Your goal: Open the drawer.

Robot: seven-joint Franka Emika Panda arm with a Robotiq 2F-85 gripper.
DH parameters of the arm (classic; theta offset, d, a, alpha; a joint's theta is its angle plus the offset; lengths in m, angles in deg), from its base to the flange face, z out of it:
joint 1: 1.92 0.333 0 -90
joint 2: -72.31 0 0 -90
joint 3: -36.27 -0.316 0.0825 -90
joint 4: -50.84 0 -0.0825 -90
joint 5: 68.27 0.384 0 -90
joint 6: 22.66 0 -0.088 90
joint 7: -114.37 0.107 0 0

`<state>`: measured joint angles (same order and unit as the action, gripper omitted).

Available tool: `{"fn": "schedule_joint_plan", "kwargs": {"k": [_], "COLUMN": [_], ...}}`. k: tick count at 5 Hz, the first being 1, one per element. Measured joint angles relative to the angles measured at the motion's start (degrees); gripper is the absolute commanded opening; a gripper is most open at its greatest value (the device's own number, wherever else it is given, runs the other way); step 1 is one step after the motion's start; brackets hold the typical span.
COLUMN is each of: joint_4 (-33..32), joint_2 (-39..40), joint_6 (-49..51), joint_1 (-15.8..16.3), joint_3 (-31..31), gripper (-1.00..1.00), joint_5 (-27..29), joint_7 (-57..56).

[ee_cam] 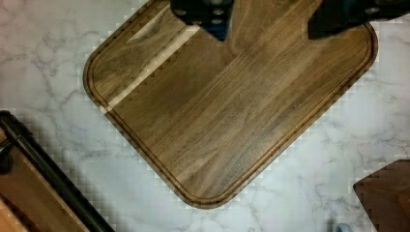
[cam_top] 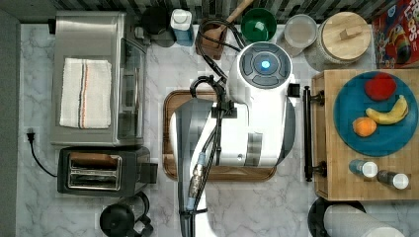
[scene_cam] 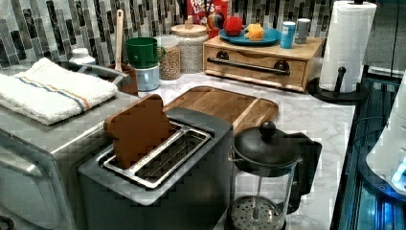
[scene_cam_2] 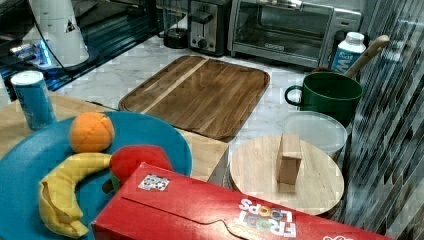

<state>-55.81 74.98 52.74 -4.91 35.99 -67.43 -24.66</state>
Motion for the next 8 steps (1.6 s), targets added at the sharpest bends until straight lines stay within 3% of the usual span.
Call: {"fn": "schedule_joint_plan", "kwargs": {"k": [4, 5, 7, 8], "joint_4": [-1.2, -2.6, -6.5, -7.3], "joint_2": [0.6, 0.7, 1.1, 2.6], "joint_6": [-1.3, -4.3, -9.7, -12.5], "joint_1": [-1.0, -1.1, -3.9, -5.4], "joint_3": [-0.3, -0.1, 1.1, 2.1], "gripper": [1.0, 1.0, 1.0, 1.0], "joint_5": [0.1, 0.1, 0.3, 0.3], "joint_7": [-1.1, -10.0, -39.4, -45.0]}}
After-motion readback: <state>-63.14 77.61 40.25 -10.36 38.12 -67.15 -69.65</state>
